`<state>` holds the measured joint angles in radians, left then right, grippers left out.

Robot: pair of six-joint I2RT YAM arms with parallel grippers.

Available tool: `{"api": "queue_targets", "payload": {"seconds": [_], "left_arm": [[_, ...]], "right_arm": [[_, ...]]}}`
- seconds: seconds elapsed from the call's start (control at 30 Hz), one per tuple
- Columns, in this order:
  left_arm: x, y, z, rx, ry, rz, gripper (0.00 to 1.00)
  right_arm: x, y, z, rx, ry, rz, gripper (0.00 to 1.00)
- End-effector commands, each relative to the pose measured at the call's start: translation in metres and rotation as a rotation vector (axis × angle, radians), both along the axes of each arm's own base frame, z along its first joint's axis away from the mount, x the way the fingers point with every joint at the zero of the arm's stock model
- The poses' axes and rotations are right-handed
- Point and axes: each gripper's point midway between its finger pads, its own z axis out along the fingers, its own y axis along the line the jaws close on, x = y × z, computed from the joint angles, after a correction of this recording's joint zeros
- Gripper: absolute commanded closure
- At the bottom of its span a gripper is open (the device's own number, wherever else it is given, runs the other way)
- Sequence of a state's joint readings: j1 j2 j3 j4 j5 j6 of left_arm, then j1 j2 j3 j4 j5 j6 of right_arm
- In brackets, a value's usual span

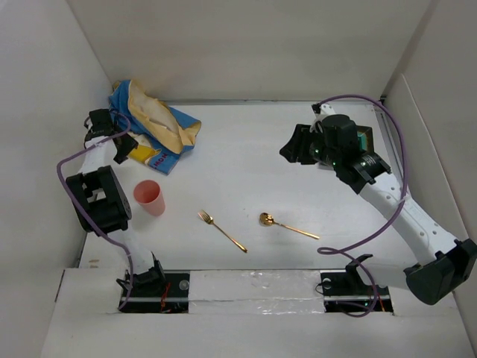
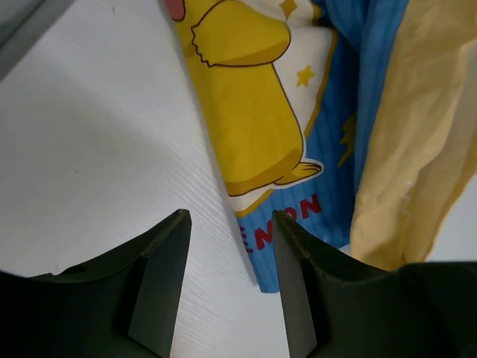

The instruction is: Set the dinner table for one person

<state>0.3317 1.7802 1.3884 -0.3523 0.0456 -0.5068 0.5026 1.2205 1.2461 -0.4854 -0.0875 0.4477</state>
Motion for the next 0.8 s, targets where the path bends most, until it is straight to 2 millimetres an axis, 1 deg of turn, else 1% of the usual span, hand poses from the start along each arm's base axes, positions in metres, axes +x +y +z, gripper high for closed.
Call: {"api": "queue_targets", "payload": {"seconds": [0.0,0.07,0.1,0.13,0.17,0.2,0.23,0.3,0.33,0.4,0.43,0.5,0.53,0.6,0.63,0.67,0.7,0.73,0.77], "left_arm": [[0.009,0.006,-0.015,0.003,0.047,0.018,0.55],[0.008,0.006,-0.03,-0.006,0.082,0.018,0.55],[0.01,0.007,-0.033,-0.003,0.088,0.019,0.55],[0.01,0.003,-0.045,-0.01,0.117,0.007,0.55],[0.011,0.004,-0.05,-0.012,0.125,0.009,0.55],[0.015,-0.002,-0.052,-0.013,0.128,-0.005,0.55],[0.015,-0.001,-0.062,-0.019,0.15,-0.005,0.55],[0.02,-0.011,-0.066,-0.022,0.155,-0.024,0.55],[0.022,-0.01,-0.074,-0.025,0.166,-0.023,0.55],[0.029,-0.012,-0.076,-0.046,0.158,-0.025,0.55],[0.032,-0.017,-0.087,-0.059,0.171,-0.037,0.56],[0.04,-0.017,-0.089,-0.065,0.171,-0.041,0.59],[0.042,-0.021,-0.098,-0.071,0.188,-0.053,0.62],[0.052,-0.027,-0.097,-0.075,0.176,-0.082,0.69],[0.051,-0.028,-0.103,-0.084,0.192,-0.087,0.81],[0.054,-0.03,-0.104,-0.096,0.187,-0.095,0.88],[0.059,-0.036,-0.101,-0.099,0.177,-0.112,0.95],[0.065,-0.045,-0.099,-0.119,0.161,-0.142,1.0],[0.065,-0.048,-0.099,-0.13,0.157,-0.15,1.0]], "right_arm": [[0.01,0.002,0.014,0.02,-0.053,0.004,0.47],[0.011,0.002,0.014,0.019,-0.054,0.006,0.47],[0.012,0.002,0.015,0.018,-0.056,0.003,0.47],[0.013,0.003,0.015,0.017,-0.053,0.001,0.47],[0.013,0.003,0.016,0.018,-0.054,0.001,0.47],[0.013,0.003,0.016,0.018,-0.052,0.001,0.47],[0.014,0.003,0.018,0.019,-0.057,0.001,0.46],[0.014,0.004,0.016,0.017,-0.051,0.004,0.46],[0.015,0.005,0.017,0.02,-0.05,0.006,0.46],[0.015,0.005,0.018,0.023,-0.05,0.005,0.46],[0.016,0.006,0.018,0.022,-0.048,0.006,0.46],[0.018,0.007,0.02,0.026,-0.051,0.006,0.46],[0.017,0.01,0.02,0.023,-0.049,0.011,0.46],[0.019,0.01,0.024,0.025,-0.053,0.006,0.46],[0.018,0.012,0.024,0.023,-0.056,0.006,0.46],[0.02,0.012,0.025,0.023,-0.06,0.001,0.46],[0.02,0.011,0.03,0.027,-0.069,-0.006,0.46],[0.023,0.01,0.033,0.026,-0.073,-0.016,0.46],[0.023,0.01,0.033,0.025,-0.073,-0.016,0.46]]}}
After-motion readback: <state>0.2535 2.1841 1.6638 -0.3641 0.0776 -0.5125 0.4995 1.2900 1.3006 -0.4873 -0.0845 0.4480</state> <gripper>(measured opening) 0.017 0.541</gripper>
